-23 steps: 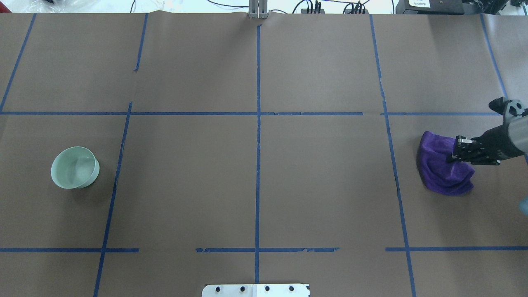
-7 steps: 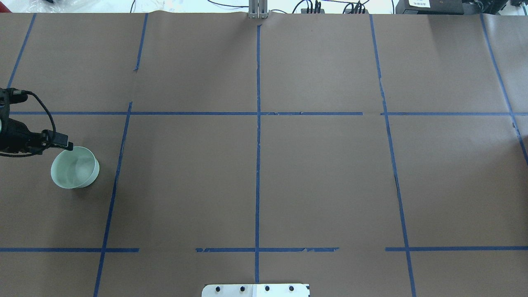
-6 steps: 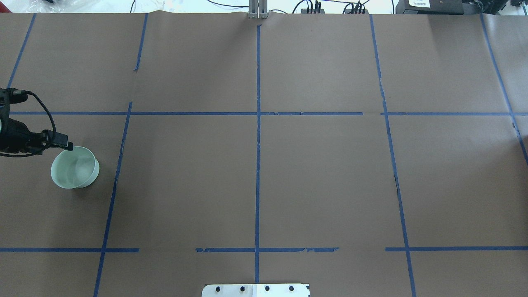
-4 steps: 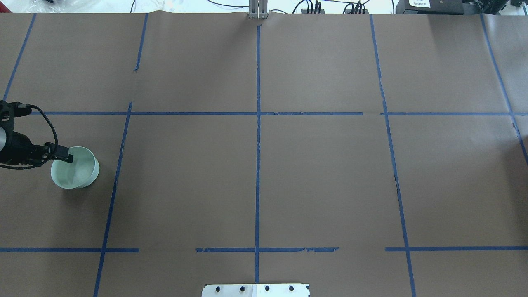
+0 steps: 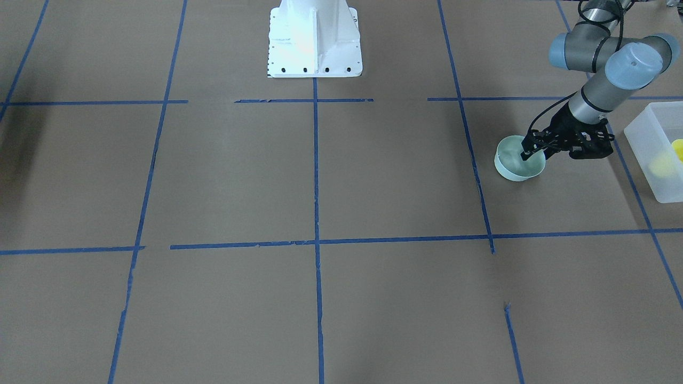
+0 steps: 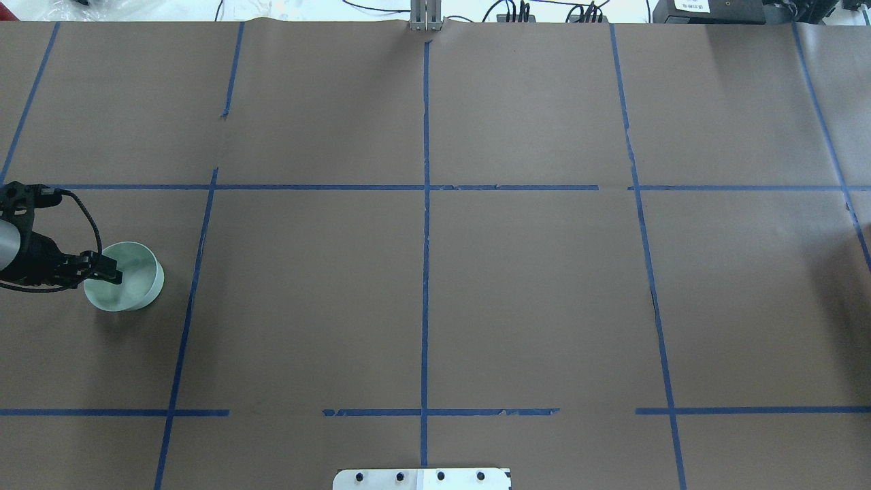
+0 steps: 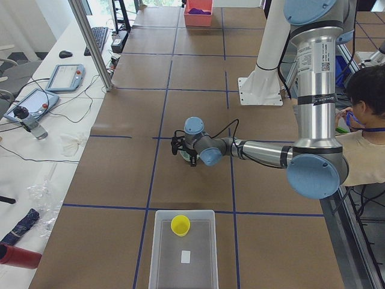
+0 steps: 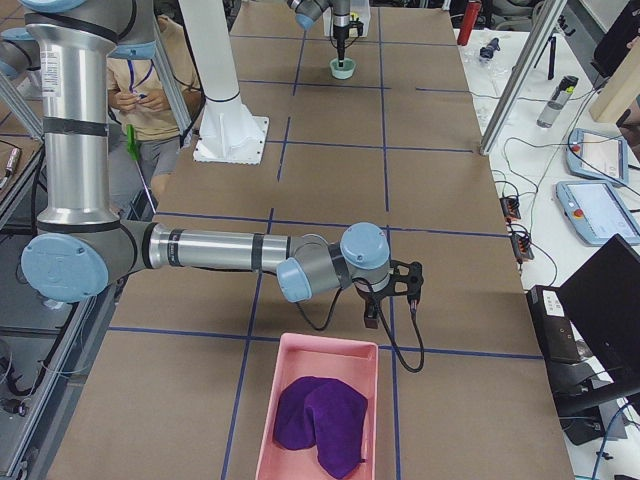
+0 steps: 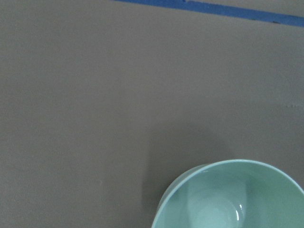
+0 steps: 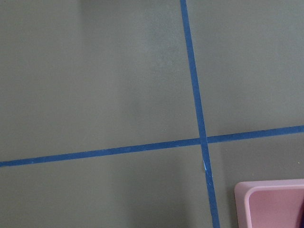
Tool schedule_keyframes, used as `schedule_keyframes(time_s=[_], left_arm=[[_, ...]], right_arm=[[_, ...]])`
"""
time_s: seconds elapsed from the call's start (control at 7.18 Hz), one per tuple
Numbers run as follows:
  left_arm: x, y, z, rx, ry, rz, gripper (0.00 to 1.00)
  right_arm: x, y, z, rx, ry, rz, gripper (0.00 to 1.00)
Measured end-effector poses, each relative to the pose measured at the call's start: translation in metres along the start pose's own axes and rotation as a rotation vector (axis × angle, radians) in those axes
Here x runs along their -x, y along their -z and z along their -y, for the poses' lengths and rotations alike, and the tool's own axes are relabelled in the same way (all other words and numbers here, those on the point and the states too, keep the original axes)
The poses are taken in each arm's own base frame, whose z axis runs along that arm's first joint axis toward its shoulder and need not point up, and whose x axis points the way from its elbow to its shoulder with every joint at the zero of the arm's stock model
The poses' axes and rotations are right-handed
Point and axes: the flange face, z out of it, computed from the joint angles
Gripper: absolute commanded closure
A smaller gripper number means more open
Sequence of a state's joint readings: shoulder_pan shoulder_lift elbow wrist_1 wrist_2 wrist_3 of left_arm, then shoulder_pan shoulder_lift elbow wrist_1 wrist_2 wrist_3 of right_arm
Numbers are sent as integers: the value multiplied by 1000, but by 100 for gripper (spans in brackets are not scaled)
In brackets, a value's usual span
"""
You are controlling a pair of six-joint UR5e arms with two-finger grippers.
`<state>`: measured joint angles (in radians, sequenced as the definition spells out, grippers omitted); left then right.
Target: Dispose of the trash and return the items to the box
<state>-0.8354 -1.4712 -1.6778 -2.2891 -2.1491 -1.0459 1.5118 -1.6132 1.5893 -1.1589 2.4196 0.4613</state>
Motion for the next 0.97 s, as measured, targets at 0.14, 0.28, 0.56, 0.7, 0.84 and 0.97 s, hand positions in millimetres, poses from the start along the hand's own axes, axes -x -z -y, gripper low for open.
schedule_keyframes(time_s=[0.14, 0.28, 0.56, 0.7, 0.84, 0.97], left_arm=[[2, -2, -1, 4, 0, 3, 87], [2, -3, -1, 5, 0, 5, 100], [2, -4, -1, 6, -1, 5, 100], [-1, 0, 0, 1, -5, -1, 100], [-6, 13, -1, -13, -13, -18, 100], [-4, 35, -5, -37, -32, -34, 100]], right_arm=[[1, 0, 0, 1, 0, 2, 0], [1, 0, 0, 2, 0, 4, 0], [2, -1, -1, 8, -1, 14, 0], [2, -1, -2, 10, 0, 17, 0], [3, 0, -1, 9, 1, 18, 0], [3, 0, -1, 9, 1, 18, 0]])
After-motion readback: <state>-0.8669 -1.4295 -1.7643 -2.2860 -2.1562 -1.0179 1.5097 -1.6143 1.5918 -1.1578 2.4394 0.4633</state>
